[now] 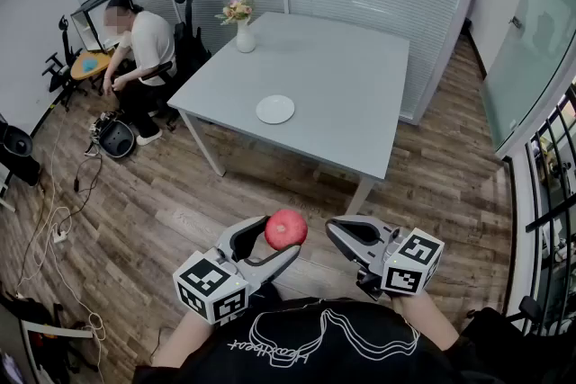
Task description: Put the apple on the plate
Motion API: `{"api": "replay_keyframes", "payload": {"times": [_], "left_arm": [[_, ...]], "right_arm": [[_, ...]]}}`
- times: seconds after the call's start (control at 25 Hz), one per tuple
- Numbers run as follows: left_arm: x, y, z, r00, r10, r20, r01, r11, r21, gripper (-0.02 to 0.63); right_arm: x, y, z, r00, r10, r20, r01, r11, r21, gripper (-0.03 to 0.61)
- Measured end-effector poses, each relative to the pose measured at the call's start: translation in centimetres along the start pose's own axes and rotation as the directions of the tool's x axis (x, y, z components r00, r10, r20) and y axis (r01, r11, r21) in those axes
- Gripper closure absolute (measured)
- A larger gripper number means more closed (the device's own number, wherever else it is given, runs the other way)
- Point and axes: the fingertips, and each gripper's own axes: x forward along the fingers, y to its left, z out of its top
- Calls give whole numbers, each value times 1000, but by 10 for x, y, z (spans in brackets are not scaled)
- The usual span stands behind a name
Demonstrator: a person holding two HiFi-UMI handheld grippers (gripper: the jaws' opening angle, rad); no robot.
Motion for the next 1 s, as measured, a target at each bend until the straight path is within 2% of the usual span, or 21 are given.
{"api": "replay_keyframes", "payload": {"times": [0.48, 0.72, 1.0], "left_arm": [[-6, 1, 4, 1000, 23, 6, -24, 999, 31, 308], [-10, 27, 8, 1000, 22, 17, -23, 1000, 18, 308], [9, 72, 22, 1000, -7, 13, 7, 1000, 13, 308]], "right_arm": [[7, 0, 6, 1000, 13, 16, -12, 1000, -5, 569], [31, -6, 9, 1000, 10, 7, -10, 1000, 1, 569], [64, -41, 22, 1000, -27, 13, 26, 999, 19, 569]]}}
